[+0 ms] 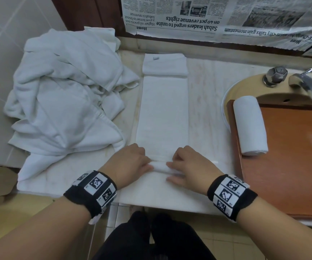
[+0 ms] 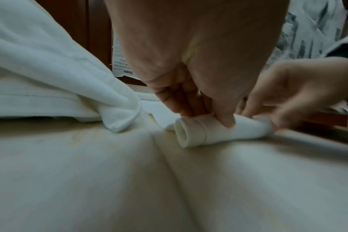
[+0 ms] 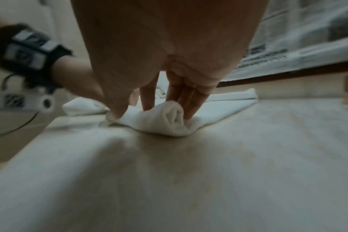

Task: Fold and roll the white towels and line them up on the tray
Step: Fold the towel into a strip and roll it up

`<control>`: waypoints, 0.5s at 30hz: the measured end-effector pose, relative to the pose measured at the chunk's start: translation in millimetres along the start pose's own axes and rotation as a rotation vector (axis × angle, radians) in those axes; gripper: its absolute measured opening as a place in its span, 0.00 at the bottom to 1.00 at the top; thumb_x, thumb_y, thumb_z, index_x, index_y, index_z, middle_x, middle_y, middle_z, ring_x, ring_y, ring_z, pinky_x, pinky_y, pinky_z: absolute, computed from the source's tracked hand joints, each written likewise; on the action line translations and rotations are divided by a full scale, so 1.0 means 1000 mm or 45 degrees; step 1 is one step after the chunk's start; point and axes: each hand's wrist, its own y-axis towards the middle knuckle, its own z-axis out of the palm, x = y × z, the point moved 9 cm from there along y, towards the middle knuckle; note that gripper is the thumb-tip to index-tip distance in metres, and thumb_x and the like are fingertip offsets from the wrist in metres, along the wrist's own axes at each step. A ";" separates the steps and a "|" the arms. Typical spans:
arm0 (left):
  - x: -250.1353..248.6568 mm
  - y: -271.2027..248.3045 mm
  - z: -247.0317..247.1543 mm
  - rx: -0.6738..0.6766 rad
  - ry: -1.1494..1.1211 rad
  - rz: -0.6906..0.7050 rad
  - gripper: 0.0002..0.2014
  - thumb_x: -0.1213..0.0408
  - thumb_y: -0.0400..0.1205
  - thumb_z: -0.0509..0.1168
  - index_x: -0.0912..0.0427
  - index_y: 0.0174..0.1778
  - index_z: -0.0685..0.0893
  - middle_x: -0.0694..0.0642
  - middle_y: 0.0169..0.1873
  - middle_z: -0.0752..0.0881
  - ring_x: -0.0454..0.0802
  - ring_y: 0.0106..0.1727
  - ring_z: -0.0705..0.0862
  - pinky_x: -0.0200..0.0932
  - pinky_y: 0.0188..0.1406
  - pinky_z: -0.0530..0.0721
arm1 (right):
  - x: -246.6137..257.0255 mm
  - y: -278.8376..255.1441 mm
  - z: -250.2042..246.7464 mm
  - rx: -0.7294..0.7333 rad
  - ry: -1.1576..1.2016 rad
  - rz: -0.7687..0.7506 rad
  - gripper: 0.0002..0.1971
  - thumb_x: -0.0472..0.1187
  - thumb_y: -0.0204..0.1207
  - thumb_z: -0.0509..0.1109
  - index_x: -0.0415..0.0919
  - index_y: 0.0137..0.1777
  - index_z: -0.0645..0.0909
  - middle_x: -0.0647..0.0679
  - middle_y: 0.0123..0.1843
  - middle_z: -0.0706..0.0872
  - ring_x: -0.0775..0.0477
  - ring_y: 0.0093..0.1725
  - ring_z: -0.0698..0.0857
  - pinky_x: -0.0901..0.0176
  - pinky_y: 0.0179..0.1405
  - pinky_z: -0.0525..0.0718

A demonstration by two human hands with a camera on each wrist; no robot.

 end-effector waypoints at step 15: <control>0.002 0.006 -0.020 -0.307 0.074 0.006 0.17 0.42 0.81 0.66 0.51 0.45 0.92 0.52 0.49 0.80 0.57 0.47 0.78 0.51 0.37 0.81 | -0.022 0.017 -0.013 -0.074 -0.025 0.149 0.04 0.40 0.79 0.74 0.43 0.51 0.88 0.44 0.54 0.87 0.38 0.50 0.83 0.50 0.45 0.85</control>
